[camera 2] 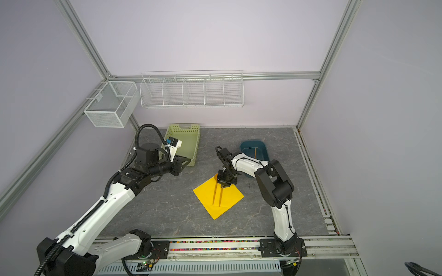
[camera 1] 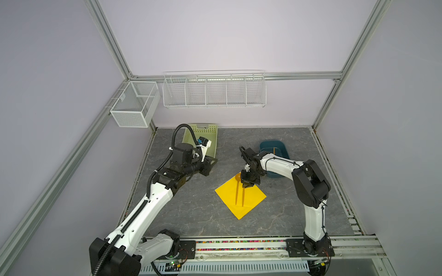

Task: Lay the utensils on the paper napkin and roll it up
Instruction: 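Hold the fork down on the napkin next to the spoon with the right gripper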

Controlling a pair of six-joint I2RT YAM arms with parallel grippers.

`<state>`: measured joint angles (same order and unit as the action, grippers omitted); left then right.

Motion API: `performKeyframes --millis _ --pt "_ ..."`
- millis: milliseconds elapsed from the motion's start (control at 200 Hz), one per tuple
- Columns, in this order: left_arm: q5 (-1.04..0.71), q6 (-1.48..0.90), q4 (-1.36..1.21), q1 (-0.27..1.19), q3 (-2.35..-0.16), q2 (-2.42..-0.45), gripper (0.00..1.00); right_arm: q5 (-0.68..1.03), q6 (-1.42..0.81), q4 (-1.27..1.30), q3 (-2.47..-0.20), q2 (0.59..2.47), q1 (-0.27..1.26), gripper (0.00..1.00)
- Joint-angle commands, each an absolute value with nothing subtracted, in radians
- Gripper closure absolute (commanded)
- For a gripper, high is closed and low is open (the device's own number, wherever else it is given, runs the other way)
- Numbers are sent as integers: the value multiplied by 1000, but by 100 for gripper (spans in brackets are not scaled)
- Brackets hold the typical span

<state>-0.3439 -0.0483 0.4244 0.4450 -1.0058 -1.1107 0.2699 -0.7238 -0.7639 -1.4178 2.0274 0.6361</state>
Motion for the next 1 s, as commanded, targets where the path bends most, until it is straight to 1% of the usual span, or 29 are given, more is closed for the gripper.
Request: performKeyframes --millis 0,995 --pt "-342 -41 427 442 -1000 -1108 74 285 -709 -785 -1437 2047 632 93" --pt "-327 -37 438 442 -1002 -1094 74 311 -659 -791 -1459 2059 636 92"
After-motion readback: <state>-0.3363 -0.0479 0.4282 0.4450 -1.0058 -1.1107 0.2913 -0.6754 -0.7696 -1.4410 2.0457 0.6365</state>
